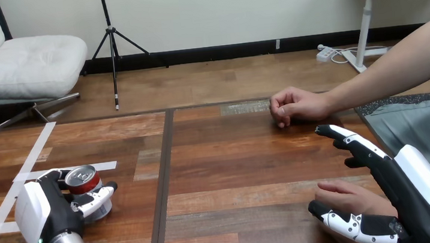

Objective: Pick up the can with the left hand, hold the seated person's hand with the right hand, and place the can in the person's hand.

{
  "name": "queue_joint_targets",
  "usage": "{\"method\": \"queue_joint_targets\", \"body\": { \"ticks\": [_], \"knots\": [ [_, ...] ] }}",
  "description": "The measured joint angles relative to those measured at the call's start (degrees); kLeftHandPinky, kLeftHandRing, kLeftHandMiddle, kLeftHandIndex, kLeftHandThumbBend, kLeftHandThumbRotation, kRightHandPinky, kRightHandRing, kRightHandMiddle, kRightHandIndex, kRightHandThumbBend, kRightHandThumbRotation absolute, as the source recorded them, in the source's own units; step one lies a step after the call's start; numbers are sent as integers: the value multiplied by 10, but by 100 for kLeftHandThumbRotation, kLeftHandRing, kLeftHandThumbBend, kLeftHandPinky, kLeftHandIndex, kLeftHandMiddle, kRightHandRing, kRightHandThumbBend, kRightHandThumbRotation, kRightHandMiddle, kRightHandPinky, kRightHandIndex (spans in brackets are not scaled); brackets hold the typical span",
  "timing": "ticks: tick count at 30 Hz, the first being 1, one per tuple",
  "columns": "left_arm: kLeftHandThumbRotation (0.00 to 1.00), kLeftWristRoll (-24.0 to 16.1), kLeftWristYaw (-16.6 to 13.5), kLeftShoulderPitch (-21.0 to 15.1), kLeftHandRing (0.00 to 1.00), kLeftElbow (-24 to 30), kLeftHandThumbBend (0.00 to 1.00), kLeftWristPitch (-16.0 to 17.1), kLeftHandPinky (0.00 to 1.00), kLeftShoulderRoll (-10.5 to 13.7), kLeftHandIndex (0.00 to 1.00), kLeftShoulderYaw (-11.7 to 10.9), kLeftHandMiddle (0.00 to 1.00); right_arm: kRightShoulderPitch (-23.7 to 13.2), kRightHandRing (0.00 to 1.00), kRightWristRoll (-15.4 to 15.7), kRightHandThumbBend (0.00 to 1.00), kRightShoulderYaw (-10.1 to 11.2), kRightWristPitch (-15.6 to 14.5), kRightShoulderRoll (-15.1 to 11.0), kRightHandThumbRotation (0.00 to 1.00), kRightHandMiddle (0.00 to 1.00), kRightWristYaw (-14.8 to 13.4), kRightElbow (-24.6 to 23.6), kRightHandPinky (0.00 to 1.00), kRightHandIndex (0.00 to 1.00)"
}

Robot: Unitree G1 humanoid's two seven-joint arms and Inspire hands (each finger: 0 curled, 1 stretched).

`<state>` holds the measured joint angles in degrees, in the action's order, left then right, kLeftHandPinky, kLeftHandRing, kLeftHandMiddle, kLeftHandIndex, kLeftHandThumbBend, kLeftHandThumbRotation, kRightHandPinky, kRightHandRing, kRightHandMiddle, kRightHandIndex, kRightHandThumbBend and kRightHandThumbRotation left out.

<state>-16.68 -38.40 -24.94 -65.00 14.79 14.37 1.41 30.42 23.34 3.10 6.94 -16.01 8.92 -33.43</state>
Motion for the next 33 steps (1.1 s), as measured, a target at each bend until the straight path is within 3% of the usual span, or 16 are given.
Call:
{"method": "queue_joint_targets", "body": {
  "ticks": [17,33],
  "knots": [
    [0,3,2,0,44,-1,64,26,38,0,50,-3,48,0,90,1,53,0,0,0,0,92,0,0,80,89],
    [0,3,4,0,46,-1,64,29,41,0,50,-3,49,-1,89,1,54,0,0,0,0,91,0,0,80,88]
  ]
}}
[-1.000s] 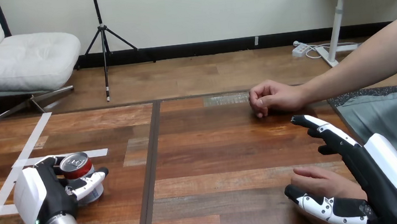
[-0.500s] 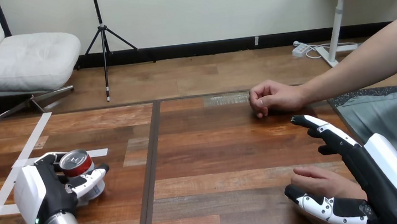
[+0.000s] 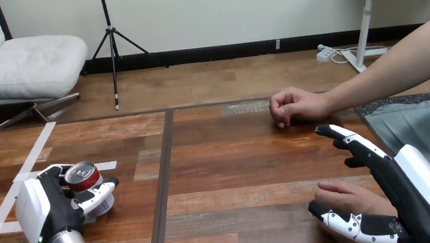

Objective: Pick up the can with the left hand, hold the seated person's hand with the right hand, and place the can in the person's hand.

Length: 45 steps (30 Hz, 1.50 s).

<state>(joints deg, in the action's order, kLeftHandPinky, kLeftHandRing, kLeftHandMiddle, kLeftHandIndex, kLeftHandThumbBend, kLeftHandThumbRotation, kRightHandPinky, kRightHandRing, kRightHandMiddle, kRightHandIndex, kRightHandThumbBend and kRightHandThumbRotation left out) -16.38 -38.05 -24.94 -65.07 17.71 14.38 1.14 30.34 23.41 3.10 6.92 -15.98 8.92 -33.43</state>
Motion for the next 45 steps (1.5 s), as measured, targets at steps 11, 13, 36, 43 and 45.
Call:
{"method": "queue_joint_targets", "body": {
  "ticks": [11,13,36,43,45],
  "knots": [
    [0,-3,-1,0,46,1,65,9,42,0,49,3,49,-1,89,0,54,0,0,0,0,91,0,0,80,88],
    [0,-3,-1,0,46,1,65,11,42,0,49,3,49,-2,89,0,54,0,0,0,0,91,0,0,80,88],
    [0,-14,-2,0,45,10,66,24,42,-4,48,9,47,-6,89,1,55,0,0,0,0,91,-1,0,80,88],
    [0,-21,-2,1,44,25,67,31,42,-13,48,11,47,-10,89,2,55,0,0,0,0,91,-2,0,80,88],
    [0,-23,-2,1,44,29,67,32,42,-16,48,12,47,-11,89,2,55,0,0,0,0,91,-2,0,80,88]
  ]
}}
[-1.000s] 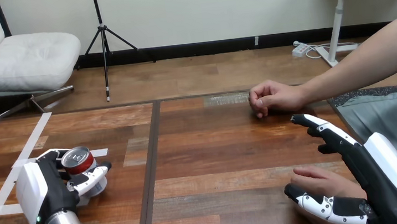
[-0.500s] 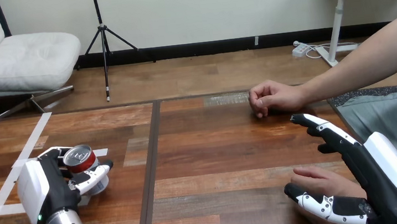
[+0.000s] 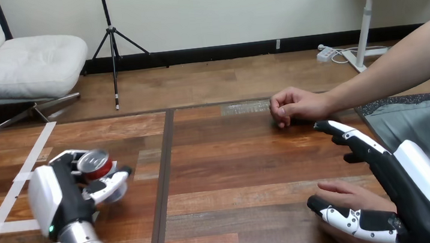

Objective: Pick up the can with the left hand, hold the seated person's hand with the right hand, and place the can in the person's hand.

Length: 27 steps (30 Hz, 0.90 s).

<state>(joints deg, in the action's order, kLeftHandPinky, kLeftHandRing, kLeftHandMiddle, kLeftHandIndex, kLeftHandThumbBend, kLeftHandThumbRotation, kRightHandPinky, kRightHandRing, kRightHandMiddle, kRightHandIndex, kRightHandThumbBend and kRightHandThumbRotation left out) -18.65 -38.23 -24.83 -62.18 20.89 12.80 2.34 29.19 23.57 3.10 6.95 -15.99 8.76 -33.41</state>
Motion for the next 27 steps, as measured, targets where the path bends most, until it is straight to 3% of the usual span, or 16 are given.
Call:
{"method": "queue_joint_targets", "body": {
  "ticks": [8,27],
  "knots": [
    [0,-13,-2,1,44,14,68,13,42,-6,48,14,46,-3,89,0,56,0,0,0,0,91,0,0,80,88],
    [0,-9,8,4,43,41,67,20,41,-22,48,13,45,-3,88,0,57,0,6,0,0,90,-8,2,82,88]
  ]
}}
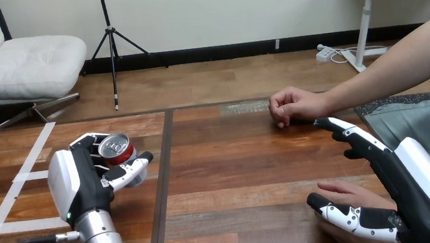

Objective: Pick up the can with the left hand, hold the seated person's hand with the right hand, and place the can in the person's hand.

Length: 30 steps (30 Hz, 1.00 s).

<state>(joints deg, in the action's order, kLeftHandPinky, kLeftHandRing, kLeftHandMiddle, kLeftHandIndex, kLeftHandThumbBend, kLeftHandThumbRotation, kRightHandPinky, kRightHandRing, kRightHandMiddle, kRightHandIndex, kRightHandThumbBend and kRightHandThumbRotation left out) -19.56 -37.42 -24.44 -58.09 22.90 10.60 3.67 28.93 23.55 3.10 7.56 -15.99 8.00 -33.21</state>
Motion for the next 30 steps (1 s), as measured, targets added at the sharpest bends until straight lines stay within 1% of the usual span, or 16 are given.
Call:
{"method": "queue_joint_targets", "body": {
  "ticks": [10,21,26,30],
  "knots": [
    [0,0,9,15,42,15,66,9,39,-3,47,0,45,-1,88,2,61,0,5,0,0,89,-6,1,84,87],
    [0,-3,13,32,42,24,65,23,39,-3,47,2,46,-1,88,22,67,6,5,-5,0,88,-6,1,85,86],
    [0,-4,13,37,43,26,65,27,39,-4,47,3,46,-3,87,33,70,17,3,-19,0,87,3,0,84,85],
    [0,-5,13,41,43,27,65,28,39,-5,47,3,46,-4,87,44,74,25,-10,-36,0,87,21,-3,84,85]
  ]
}}
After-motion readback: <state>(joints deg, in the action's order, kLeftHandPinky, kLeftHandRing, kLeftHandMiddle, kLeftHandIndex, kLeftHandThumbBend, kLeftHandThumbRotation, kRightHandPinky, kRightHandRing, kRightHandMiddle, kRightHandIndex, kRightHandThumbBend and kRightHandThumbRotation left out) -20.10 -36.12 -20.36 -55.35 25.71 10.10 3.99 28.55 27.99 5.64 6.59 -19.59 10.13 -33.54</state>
